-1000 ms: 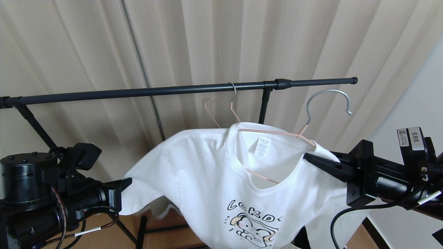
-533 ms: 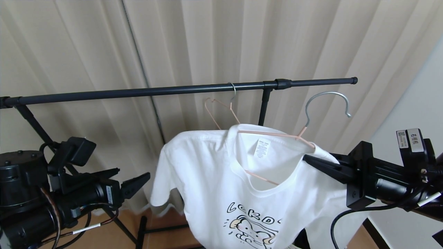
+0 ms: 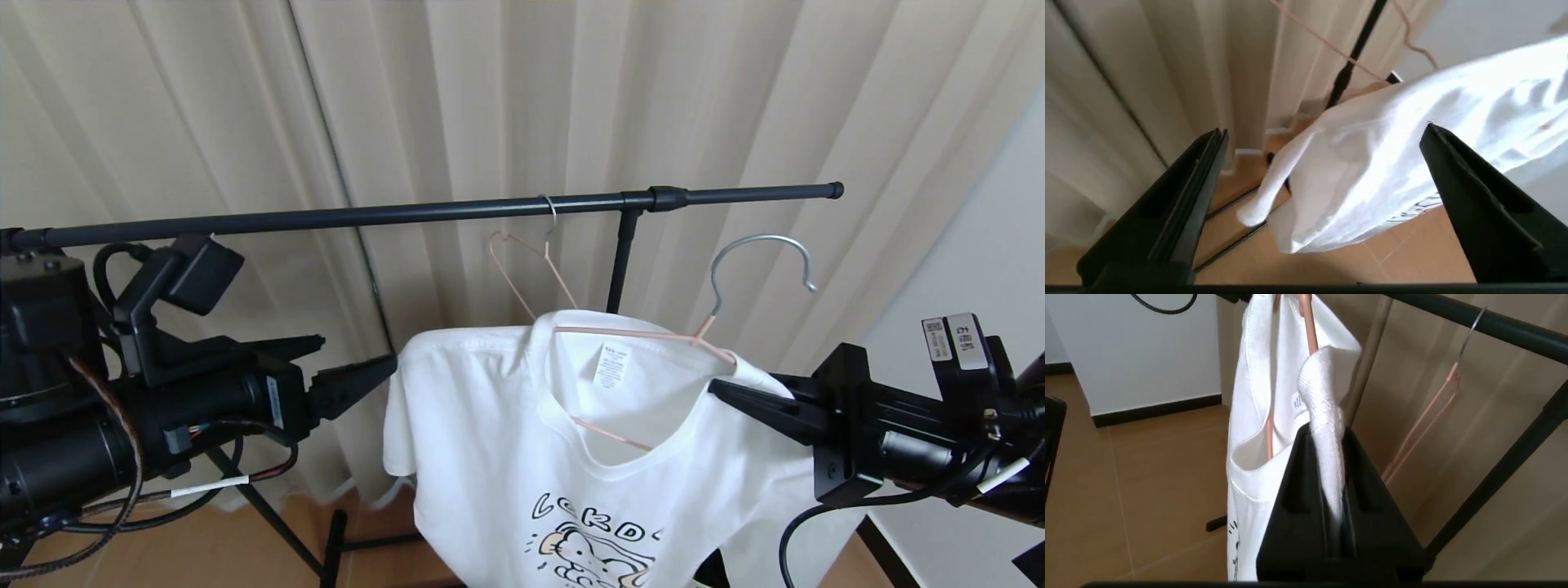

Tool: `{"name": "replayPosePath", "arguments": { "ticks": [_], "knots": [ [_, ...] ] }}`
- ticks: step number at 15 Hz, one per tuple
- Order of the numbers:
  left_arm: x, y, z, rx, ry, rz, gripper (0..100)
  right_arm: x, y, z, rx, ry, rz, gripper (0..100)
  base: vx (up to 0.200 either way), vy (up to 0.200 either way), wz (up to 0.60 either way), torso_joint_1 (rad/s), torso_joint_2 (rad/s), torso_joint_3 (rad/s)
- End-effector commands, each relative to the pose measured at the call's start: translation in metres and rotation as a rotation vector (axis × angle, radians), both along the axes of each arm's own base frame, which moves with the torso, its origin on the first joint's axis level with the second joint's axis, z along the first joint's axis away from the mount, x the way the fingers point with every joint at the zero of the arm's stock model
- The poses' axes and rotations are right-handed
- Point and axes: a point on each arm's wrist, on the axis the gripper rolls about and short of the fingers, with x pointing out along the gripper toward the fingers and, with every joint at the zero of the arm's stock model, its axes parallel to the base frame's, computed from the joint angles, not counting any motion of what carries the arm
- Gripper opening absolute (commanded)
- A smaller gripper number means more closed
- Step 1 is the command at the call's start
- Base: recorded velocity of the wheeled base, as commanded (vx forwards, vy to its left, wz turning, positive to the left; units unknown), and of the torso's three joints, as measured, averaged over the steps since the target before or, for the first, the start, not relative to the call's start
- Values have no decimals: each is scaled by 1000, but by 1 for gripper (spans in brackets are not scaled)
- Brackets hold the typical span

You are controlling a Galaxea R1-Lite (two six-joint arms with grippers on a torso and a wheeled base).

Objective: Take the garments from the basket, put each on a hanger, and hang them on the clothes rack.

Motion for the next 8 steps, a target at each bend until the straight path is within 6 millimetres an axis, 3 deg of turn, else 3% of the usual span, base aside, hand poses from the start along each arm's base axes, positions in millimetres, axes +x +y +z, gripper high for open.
{"name": "replayPosePath", "arguments": {
  "ticks": [1,4,8],
  "knots": [
    [-7,-20,38,-30,-70,-101,100,2,1,-4,-5,16,4,0,0,0,0,0,0,0],
    [-15,-43,58,-21,-75,-219,100,-1,6,-6,-8,27,39,0,0,0,0,0,0,0],
    [-6,-60,66,110,-13,-377,100,-4,8,-7,-11,33,71,0,0,0,0,0,0,0]
  ]
}}
